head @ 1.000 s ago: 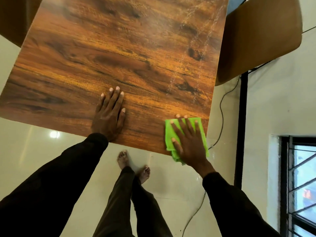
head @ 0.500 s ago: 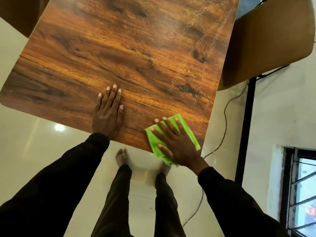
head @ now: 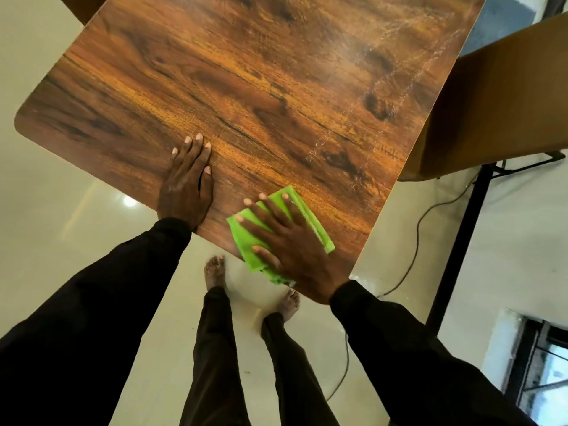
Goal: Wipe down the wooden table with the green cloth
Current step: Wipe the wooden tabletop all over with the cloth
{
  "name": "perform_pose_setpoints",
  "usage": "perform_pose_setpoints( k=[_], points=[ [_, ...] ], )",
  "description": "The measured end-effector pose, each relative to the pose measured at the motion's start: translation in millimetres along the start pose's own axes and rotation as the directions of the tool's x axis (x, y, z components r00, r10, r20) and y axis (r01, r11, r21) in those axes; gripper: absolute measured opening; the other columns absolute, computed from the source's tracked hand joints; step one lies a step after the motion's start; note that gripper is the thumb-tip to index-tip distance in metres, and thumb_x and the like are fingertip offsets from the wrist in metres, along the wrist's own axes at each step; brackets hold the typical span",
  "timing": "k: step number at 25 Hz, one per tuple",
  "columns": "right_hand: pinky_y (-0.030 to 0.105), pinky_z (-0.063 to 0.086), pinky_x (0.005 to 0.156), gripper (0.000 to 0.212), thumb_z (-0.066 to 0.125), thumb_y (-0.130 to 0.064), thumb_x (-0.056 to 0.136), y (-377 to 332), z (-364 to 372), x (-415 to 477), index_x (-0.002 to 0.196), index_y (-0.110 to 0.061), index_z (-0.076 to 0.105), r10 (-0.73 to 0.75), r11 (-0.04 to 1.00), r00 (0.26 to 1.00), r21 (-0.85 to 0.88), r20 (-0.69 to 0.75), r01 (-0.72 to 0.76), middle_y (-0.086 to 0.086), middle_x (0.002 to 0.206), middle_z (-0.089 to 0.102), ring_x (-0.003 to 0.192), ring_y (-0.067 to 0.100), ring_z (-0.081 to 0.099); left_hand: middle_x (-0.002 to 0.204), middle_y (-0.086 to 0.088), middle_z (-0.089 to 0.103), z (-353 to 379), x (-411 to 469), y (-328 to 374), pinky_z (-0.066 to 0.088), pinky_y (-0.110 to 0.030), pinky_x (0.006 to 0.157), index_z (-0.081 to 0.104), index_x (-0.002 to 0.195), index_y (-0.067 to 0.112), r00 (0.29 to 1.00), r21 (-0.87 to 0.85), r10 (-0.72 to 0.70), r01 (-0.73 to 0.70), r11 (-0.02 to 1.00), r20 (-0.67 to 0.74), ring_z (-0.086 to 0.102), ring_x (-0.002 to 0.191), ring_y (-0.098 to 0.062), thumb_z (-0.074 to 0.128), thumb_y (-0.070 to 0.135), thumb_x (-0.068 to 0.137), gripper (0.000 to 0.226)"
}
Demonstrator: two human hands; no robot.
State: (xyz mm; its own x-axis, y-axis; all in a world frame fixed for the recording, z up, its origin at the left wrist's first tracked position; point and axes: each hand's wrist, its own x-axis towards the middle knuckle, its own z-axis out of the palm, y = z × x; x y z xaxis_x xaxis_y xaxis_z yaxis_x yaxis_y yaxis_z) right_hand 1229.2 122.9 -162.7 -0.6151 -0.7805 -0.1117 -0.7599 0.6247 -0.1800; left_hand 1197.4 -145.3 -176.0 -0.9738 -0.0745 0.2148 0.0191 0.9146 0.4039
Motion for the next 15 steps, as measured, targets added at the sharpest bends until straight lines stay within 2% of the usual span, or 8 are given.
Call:
perform_pose_setpoints(
  k=[1, 3, 5, 6, 9, 12, 13, 15],
  points=[
    [0.065, 0.007, 0.135, 0.063, 0.033, -0.051, 0.115, 8.2, -1.0, -10.0, 0.173, -0.026, 0.029, 0.029, 1.000, 1.000, 0.008, -0.004, -0.029, 0.008, 0.183, 0.016, 0.170, 0.035, 0.010, 0.167, -0.016, 0.039, -0.6, 0.1, 0.6, 0.021, -0.047, 0.133, 0.048, 0.156, 0.002, 1.000, -0.003, -0.008, 0.008, 1.000, -0.007, 0.032, 0.159, -0.032, 0.045, 0.013, 0.113, 0.045],
    [0.067, 0.010, 0.134, 0.064, 0.032, -0.051, 0.114, 24.8, -7.6, -0.3, 0.173, -0.025, 0.030, 0.201, 0.979, 0.978, 0.038, -0.047, -0.200, 0.009, 0.183, 0.016, 0.170, 0.036, 0.010, 0.167, -0.015, 0.040, -0.2, -1.6, -0.2, 0.022, -0.048, 0.133, 0.049, 0.155, 0.002, 1.000, 0.009, -0.013, 0.014, 1.000, -0.027, 0.034, 0.158, -0.032, 0.045, 0.013, 0.113, 0.044],
    [0.065, 0.007, 0.134, 0.065, 0.031, -0.050, 0.114, 28.2, -15.5, 40.6, 0.174, -0.026, 0.027, 0.367, 0.930, 0.927, 0.048, -0.084, -0.364, 0.008, 0.184, 0.012, 0.170, 0.035, 0.007, 0.167, -0.015, 0.040, 0.8, -1.9, -2.8, 0.021, -0.049, 0.133, 0.050, 0.155, 0.004, 1.000, 0.022, -0.021, 0.022, 1.000, -0.023, 0.033, 0.159, -0.032, 0.044, 0.015, 0.114, 0.043],
    [0.064, 0.005, 0.134, 0.065, 0.030, -0.050, 0.114, 22.2, -18.6, 62.6, 0.174, -0.027, 0.025, 0.385, 0.923, 0.919, 0.041, -0.082, -0.383, 0.008, 0.184, 0.010, 0.171, 0.035, 0.005, 0.168, -0.015, 0.039, 0.5, -1.9, -4.5, 0.021, -0.050, 0.133, 0.049, 0.156, 0.005, 0.999, 0.028, -0.039, 0.040, 0.999, -0.020, 0.031, 0.159, -0.032, 0.042, 0.017, 0.114, 0.044],
    [0.065, 0.006, 0.134, 0.066, 0.033, -0.051, 0.113, -5.6, -12.9, 85.0, 0.174, -0.027, 0.025, 0.179, 0.984, 0.983, -0.001, -0.050, -0.180, 0.009, 0.184, 0.012, 0.170, 0.036, 0.006, 0.170, -0.014, 0.036, 0.4, -2.8, -7.2, 0.018, -0.051, 0.133, 0.048, 0.158, 0.007, 0.995, 0.039, -0.100, 0.101, 0.994, -0.028, 0.027, 0.161, -0.031, 0.038, 0.021, 0.115, 0.046],
    [0.066, 0.006, 0.135, 0.064, 0.033, -0.051, 0.115, -19.8, 0.0, 20.8, 0.174, -0.025, 0.027, -0.055, 0.998, 0.998, 0.008, -0.023, 0.055, 0.010, 0.183, 0.015, 0.170, 0.036, 0.008, 0.170, -0.014, 0.034, 0.3, -1.3, -6.5, 0.017, -0.051, 0.133, 0.046, 0.158, 0.007, 0.996, 0.055, -0.085, 0.086, 0.995, -0.025, 0.026, 0.161, -0.030, 0.037, 0.022, 0.115, 0.047],
    [0.067, 0.009, 0.135, 0.063, 0.031, -0.050, 0.116, -17.5, 3.3, -8.3, 0.173, -0.024, 0.028, -0.061, 0.998, 0.998, 0.023, -0.017, 0.061, 0.010, 0.183, 0.015, 0.170, 0.036, 0.009, 0.171, -0.015, 0.034, 0.6, -1.1, -5.9, 0.017, -0.051, 0.133, 0.045, 0.159, 0.007, 0.996, 0.067, -0.082, 0.084, 0.994, -0.022, 0.026, 0.162, -0.031, 0.037, 0.022, 0.115, 0.048],
    [0.072, 0.017, 0.131, 0.061, 0.028, -0.049, 0.117, 2.6, 2.9, -55.0, 0.172, -0.023, 0.031, 0.050, 0.998, 0.998, 0.035, -0.030, -0.049, 0.010, 0.182, 0.018, 0.169, 0.038, 0.013, 0.172, -0.016, 0.030, 1.8, -1.8, -4.9, 0.017, -0.052, 0.133, 0.041, 0.161, 0.006, 0.996, 0.099, -0.084, 0.085, 0.991, -0.011, 0.023, 0.162, -0.032, 0.036, 0.026, 0.115, 0.050]
  ],
)
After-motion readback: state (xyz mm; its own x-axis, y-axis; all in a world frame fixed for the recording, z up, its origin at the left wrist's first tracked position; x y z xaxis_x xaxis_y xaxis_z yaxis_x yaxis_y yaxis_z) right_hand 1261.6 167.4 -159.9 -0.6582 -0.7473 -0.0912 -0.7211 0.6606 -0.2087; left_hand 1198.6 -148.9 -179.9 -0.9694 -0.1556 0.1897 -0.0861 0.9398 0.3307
